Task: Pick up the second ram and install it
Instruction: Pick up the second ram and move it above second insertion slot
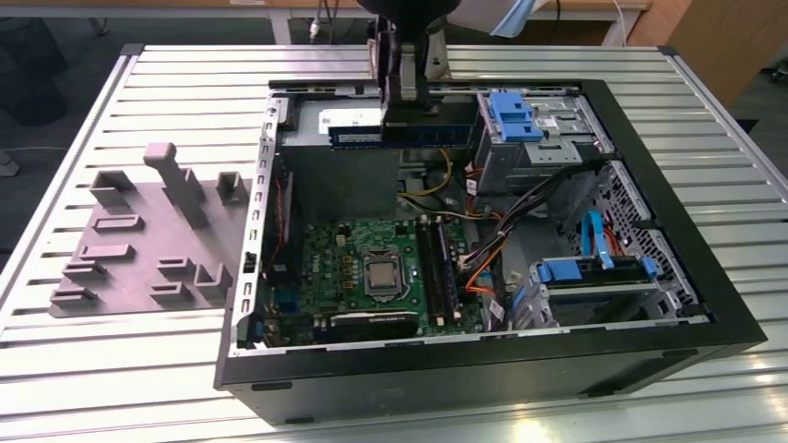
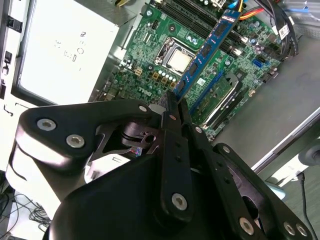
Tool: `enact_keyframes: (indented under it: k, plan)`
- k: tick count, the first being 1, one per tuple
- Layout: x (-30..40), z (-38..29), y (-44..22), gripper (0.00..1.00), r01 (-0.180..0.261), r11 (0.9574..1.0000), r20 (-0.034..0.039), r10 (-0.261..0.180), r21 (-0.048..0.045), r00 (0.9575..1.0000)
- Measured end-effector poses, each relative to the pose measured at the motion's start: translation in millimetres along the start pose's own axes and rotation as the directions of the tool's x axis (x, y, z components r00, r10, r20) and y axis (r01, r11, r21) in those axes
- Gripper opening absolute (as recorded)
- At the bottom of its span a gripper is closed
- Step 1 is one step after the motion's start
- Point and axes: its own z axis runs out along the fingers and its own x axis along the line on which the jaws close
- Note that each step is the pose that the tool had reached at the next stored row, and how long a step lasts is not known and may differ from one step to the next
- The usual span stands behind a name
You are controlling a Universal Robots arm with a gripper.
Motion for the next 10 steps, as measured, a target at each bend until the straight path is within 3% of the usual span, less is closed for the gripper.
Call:
enact_keyframes:
  k: [10]
  plan:
    - [-0.2, -0.2, -8.8, 0.14, 0.000, 1.0000, 0.0000, 0.000, 0.0000, 1.0000]
